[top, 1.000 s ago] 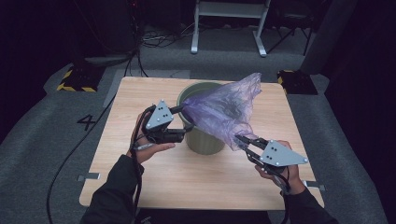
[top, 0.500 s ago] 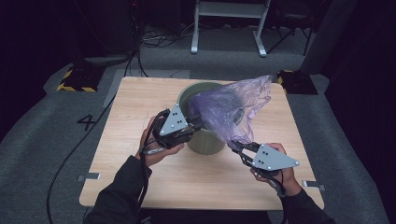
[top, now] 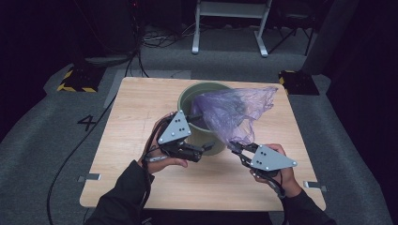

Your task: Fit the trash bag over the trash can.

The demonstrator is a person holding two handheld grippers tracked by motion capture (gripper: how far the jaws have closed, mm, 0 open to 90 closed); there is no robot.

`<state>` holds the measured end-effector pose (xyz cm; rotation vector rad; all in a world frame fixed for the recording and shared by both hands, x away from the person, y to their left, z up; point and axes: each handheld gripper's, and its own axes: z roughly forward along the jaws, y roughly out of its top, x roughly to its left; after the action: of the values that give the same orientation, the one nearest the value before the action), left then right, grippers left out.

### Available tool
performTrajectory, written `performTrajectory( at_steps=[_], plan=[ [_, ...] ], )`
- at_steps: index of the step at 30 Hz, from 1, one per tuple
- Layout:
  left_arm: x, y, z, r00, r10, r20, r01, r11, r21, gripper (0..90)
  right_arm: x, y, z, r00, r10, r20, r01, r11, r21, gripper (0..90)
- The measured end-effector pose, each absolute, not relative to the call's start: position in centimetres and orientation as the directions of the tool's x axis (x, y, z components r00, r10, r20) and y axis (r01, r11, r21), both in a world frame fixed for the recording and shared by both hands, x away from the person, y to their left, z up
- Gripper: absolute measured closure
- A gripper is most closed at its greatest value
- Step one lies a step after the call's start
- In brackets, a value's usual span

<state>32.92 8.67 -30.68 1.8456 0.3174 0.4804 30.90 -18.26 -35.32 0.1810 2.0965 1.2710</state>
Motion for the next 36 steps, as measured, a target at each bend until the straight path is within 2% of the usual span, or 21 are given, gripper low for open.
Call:
performTrajectory(
  at_steps=[5, 7, 9, 10, 16, 20, 23, 28, 31, 36],
  plan=[
    [32.1, 7.1, -30.1, 0.887, 0.435, 0.155, -0.015, -0.306, 0.952, 15.5, 30.9, -17.9, -35.5, -0.767, 0.432, -0.474, -0.211, 0.528, 0.822, 85.5],
    [31.9, 6.4, -30.1, 0.872, 0.461, 0.166, -0.01, -0.322, 0.947, 17.2, 30.9, -17.8, -35.7, -0.767, 0.428, -0.478, -0.212, 0.535, 0.818, 85.1],
    [31.9, 5.7, -30.3, 0.847, 0.493, 0.198, -0.012, -0.356, 0.934, 29.5, 30.8, -17.7, -35.8, -0.768, 0.427, -0.478, -0.208, 0.539, 0.816, 84.6],
    [32.0, 5.3, -30.4, 0.832, 0.514, 0.21, -0.003, -0.375, 0.927, 32.9, 30.8, -17.7, -35.8, -0.767, 0.425, -0.481, -0.211, 0.541, 0.814, 84.1],
    [33.1, 5.3, -31.1, 0.813, 0.539, 0.221, 0.029, -0.416, 0.909, 67.7, 30.5, -17.5, -36.3, -0.771, 0.415, -0.483, -0.214, 0.546, 0.81, 80.5],
    [33.2, 6.2, -31.5, 0.807, 0.545, 0.226, 0.026, -0.416, 0.909, 82.0, 30.3, -17.4, -36.7, -0.776, 0.407, -0.482, -0.218, 0.544, 0.81, 76.4],
    [33.2, 6.9, -31.9, 0.805, 0.549, 0.226, 0.029, -0.417, 0.909, 88.8, 30.2, -17.5, -37.0, -0.781, 0.404, -0.476, -0.219, 0.536, 0.815, 73.8],
    [33.1, 8.5, -32.6, 0.798, 0.568, 0.201, 0.05, -0.395, 0.917, 89.7, 30.0, -17.9, -37.4, -0.792, 0.403, -0.459, -0.212, 0.523, 0.825, 69.5],
    [33.1, 9.2, -32.9, 0.793, 0.579, 0.19, 0.059, -0.383, 0.922, 89.8, 29.9, -18.2, -37.5, -0.794, 0.412, -0.448, -0.204, 0.514, 0.833, 61.2],
    [33.1, 10.2, -33.2, 0.787, 0.59, 0.177, 0.068, -0.369, 0.927, 89.8, 29.4, -19.0, -37.5, -0.796, 0.411, -0.444, -0.206, 0.506, 0.838, 54.0]
  ],
)
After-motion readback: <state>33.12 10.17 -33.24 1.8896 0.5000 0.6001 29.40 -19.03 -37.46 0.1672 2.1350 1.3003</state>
